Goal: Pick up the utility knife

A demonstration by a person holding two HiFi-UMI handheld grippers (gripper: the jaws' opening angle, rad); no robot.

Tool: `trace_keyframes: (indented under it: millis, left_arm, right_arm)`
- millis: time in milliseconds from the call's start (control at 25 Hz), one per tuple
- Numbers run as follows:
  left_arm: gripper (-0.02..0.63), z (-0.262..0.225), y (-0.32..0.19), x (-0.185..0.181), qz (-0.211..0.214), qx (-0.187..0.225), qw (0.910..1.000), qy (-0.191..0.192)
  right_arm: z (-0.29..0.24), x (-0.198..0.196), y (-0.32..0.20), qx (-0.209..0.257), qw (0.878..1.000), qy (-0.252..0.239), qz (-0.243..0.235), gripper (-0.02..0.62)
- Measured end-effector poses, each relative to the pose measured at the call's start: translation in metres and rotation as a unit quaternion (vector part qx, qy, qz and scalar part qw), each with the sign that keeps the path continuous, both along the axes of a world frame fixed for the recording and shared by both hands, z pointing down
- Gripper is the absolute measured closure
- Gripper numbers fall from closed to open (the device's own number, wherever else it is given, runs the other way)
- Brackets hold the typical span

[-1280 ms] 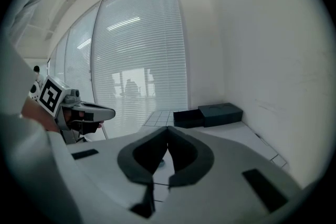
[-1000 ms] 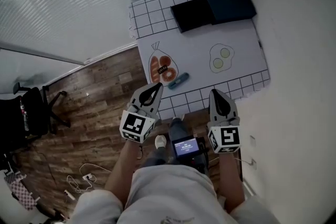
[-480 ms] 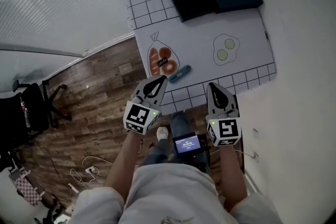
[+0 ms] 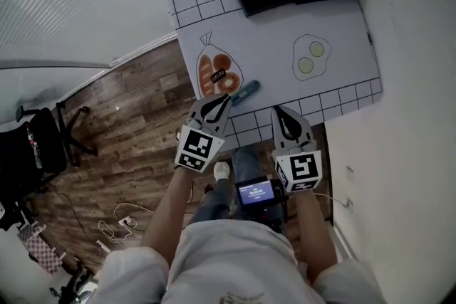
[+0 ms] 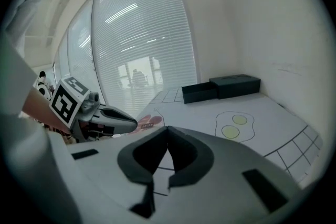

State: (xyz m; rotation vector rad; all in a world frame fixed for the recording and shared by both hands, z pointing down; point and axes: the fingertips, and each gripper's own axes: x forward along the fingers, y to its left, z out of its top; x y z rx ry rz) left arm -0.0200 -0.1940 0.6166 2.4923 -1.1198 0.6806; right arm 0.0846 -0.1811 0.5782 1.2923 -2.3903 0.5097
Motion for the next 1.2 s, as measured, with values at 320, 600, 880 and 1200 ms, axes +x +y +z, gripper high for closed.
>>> trace_keyframes:
  millis: [320, 600, 880, 1200]
  left_arm:
    - [0.521, 0.021, 0.004, 0.011, 0.03, -0.029, 0.9991, -0.012]
    - [0.469, 0.034, 0.004, 0.019, 0.056, -0.038, 0.9974, -0.026]
    - [0.419, 0.051, 0.004, 0.029, 0.091, -0.057, 0.9918, -0.07]
    - [0.424, 0.058, 0.003, 0.032, 0.104, -0.071, 0.9869, -0.101]
  right_arm:
    - [0.011, -0.009, -0.001, -0.007, 1.0, -0.01, -0.019, 0.589]
    - [0.017, -0.003, 0.001, -0.016, 1.0, -0.014, -0.019, 0.589]
    - [0.021, 0.005, -0.001, -0.02, 1.0, -0.013, -0.014, 0.589]
    - [0.027, 0.011, 0.007, -0.03, 0.999, -0.005, -0.013, 0.588]
